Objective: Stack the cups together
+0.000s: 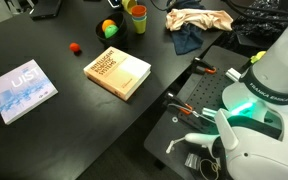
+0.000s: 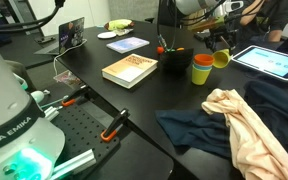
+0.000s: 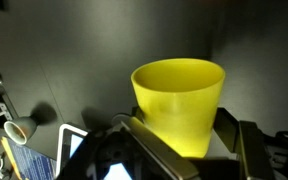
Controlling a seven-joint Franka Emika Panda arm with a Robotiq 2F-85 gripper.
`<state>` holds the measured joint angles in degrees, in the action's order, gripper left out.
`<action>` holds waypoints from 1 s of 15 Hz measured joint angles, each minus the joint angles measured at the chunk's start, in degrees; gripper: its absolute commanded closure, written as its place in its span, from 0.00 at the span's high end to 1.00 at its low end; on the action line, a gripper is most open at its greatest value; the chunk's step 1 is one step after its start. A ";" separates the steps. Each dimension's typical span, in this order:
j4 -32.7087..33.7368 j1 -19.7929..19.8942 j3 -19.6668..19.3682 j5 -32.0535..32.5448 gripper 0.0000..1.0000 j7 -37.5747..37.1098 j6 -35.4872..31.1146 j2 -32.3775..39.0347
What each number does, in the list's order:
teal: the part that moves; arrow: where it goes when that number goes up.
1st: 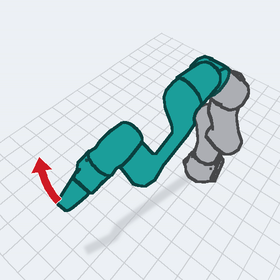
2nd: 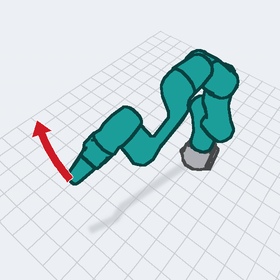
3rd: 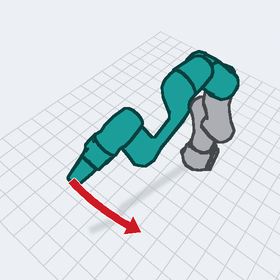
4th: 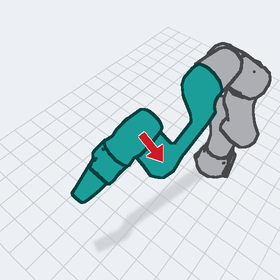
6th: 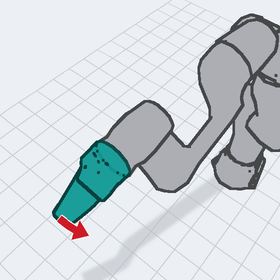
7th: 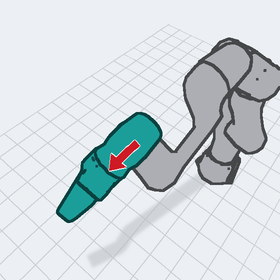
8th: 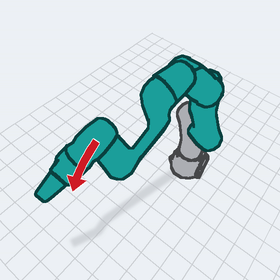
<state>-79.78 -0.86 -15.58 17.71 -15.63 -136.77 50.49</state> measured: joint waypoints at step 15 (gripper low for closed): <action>11.32 -4.99 -1.73 13.86 0.49 15.04 21.24 -1.17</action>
<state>-68.46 -5.84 -17.31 31.58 -0.59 -115.53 49.33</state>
